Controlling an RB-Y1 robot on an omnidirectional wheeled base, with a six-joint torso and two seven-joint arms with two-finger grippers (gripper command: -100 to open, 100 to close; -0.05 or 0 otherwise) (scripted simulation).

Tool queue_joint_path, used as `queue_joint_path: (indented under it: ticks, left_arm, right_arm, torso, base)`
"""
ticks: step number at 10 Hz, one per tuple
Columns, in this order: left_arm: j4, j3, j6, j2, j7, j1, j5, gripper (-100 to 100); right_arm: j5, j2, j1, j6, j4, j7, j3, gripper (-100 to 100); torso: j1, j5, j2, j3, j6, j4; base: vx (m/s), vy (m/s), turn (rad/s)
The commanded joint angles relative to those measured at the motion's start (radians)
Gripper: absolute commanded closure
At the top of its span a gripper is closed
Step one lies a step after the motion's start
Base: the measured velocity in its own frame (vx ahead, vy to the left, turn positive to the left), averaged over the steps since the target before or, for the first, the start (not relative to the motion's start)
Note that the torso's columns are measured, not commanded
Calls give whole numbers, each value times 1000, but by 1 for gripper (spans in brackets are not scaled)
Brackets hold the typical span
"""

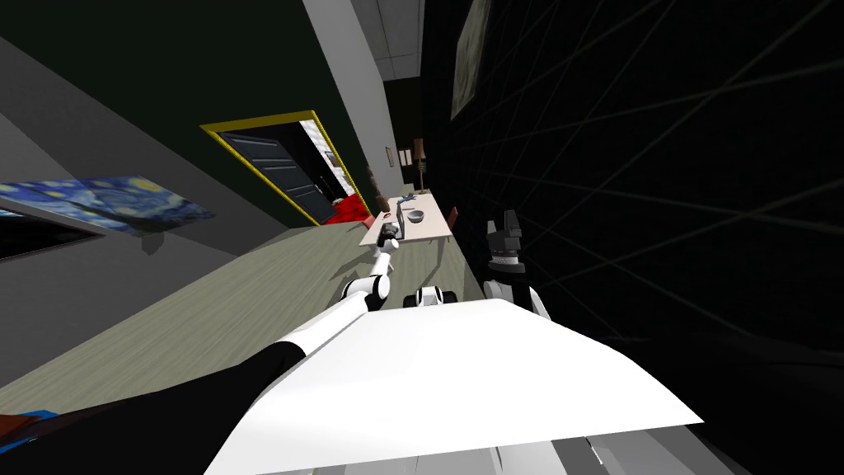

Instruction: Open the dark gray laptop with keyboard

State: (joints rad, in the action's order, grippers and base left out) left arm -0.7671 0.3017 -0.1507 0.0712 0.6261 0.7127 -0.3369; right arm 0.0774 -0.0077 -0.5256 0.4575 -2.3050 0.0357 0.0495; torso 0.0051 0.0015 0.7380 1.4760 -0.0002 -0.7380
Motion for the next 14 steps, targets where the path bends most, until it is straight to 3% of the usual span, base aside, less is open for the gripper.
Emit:
queue_joint_path:
  ticks: [1, 6, 7, 8, 11, 12, 14]
  left_arm:
    - [-8, 14, -19, -28, 47, -13, -33, 100]
    - [-25, 35, -52, -79, 132, -42, -94, 100]
    - [-28, 36, -44, -75, 116, -39, -86, 100]
    - [-29, 37, -44, -36, 118, -40, -86, -100]
    - [-27, 37, -42, 33, 113, -40, -84, -100]
    - [-27, 37, -42, 33, 113, -40, -84, -100]
    - [-23, 36, -41, 78, 106, -40, -80, -100]
  right_arm:
    - [0, 0, 0, 0, 0, 0, 0, 0]
    - [0, 0, 0, 0, 0, 0, 0, 0]
    - [0, 0, 0, 0, 0, 0, 0, 0]
    - [0, 0, 0, 0, 0, 0, 0, 0]
    - [0, 0, 0, 0, 0, 0, 0, 0]
    - [0, 0, 0, 0, 0, 0, 0, 0]
    - [0, 0, 0, 0, 0, 0, 0, 0]
  torso:
    - [-2, -1, 1, 0, 0, 0]
    - [-6, -2, 0, 0, 0, 0]
    - [-5, -2, -1, 0, 0, 0]
    - [-8, -2, 0, 0, 0, 0]
    - [-6, -2, 0, 0, 0, 0]
    - [-6, -2, 0, 0, 1, 0]
    - [-5, -1, 0, 0, 0, 0]
  base:
    - [3, 147, -33]
    - [0, 114, -37]
    - [4, 47, -9]
    - [0, 0, 0]
    - [2, -23, 3]
    - [2, -21, 1]
    - [2, -41, 2]
